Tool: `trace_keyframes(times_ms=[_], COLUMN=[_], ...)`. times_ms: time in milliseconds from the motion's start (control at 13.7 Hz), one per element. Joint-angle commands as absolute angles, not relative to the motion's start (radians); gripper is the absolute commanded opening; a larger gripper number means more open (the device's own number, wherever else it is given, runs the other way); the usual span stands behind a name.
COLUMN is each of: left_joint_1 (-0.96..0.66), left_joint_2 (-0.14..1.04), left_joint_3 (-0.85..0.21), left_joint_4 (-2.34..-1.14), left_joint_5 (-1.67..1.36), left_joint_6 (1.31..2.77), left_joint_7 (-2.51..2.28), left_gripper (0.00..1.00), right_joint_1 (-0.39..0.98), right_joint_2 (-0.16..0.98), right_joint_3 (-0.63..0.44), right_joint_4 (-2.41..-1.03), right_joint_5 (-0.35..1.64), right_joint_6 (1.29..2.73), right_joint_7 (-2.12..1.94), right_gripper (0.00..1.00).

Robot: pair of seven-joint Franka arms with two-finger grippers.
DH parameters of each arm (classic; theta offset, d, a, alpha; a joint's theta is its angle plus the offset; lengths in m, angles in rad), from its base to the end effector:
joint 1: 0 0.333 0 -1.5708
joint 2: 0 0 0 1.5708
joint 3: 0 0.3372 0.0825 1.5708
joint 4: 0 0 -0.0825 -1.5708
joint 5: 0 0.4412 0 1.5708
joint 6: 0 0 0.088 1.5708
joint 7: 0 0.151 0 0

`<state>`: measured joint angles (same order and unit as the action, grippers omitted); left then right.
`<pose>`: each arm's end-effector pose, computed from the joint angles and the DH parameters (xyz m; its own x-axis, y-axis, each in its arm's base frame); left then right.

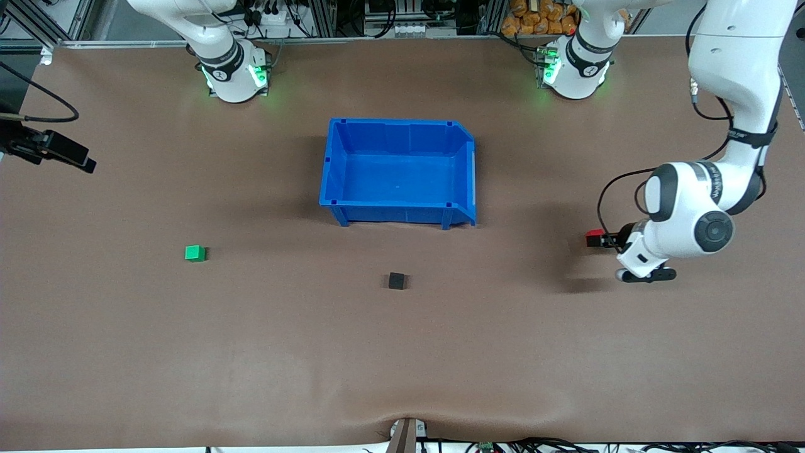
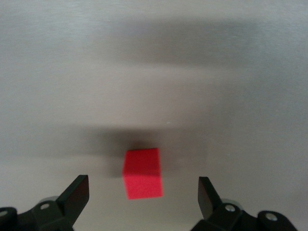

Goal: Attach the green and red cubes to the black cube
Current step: 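Reach the left gripper down to the red cube and close on it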

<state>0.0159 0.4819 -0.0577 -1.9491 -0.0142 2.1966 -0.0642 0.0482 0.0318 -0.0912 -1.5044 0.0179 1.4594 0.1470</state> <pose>0.6298 -0.0282 0.1462 0.9718 0.0320 -0.2336 0.0380 -0.9991 0.0210 0.6070 -0.0224 0.6079 0.9793 -0.1869 -0.0780 -0.1878 -0.9822 -0.0036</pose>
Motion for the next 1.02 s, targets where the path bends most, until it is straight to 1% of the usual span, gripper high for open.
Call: trace_keyframes(times_ms=[0, 219, 291, 510, 583, 656, 729, 802, 874, 947], left_joint_1=[0.006, 0.008, 0.011, 0.018, 0.02, 0.02, 0.021, 0.023, 0.023, 0.025], left_joint_2=[0.502, 0.528, 0.529, 0.525, 0.525, 0.526, 0.529, 0.529, 0.526, 0.523], left_joint_3=[-0.058, -0.058, -0.058, -0.058, -0.058, -0.058, -0.058, -0.058, -0.058, -0.058], left_joint_4=[-1.948, -1.951, -1.951, -1.956, -1.957, -1.959, -1.96, -1.97, -1.973, -1.973], left_joint_5=[-0.017, -0.011, -0.011, -0.011, -0.011, -0.011, -0.011, -0.011, -0.011, -0.011], left_joint_6=[2.236, 2.252, 2.252, 2.246, 2.244, 2.244, 2.243, 2.243, 2.241, 2.235], left_joint_7=[-0.069, -0.069, -0.068, -0.064, -0.066, -0.063, -0.048, -0.048, -0.049, -0.048], left_gripper=[1.0, 0.99, 0.98, 0.98, 0.93, 0.85, 0.69, 0.64, 0.63, 0.59], right_joint_1=[0.045, 0.057, 0.048, 0.037, 0.037, 0.035, 0.037, 0.04, 0.038, 0.037], right_joint_2=[0.058, 0.098, 0.112, 0.161, 0.193, 0.225, 0.241, 0.247, 0.264, 0.302], right_joint_3=[-0.089, -0.084, -0.086, -0.087, -0.087, -0.087, -0.089, -0.089, -0.089, -0.089], right_joint_4=[-1.497, -1.496, -1.496, -1.494, -1.493, -1.49, -1.488, -1.486, -1.486, -1.485], right_joint_5=[0.015, 0.003, 0.005, 0.002, 0.002, 0.005, 0.002, -0.003, -0.002, 0.003], right_joint_6=[1.46, 1.453, 1.448, 1.462, 1.462, 1.462, 1.462, 1.463, 1.465, 1.466], right_joint_7=[0.158, 0.156, 0.158, 0.155, 0.156, 0.158, 0.158, 0.158, 0.156, 0.161], right_gripper=[1.0, 1.0, 1.0, 1.0, 1.0, 1.0, 1.0, 1.0, 1.0, 1.0])
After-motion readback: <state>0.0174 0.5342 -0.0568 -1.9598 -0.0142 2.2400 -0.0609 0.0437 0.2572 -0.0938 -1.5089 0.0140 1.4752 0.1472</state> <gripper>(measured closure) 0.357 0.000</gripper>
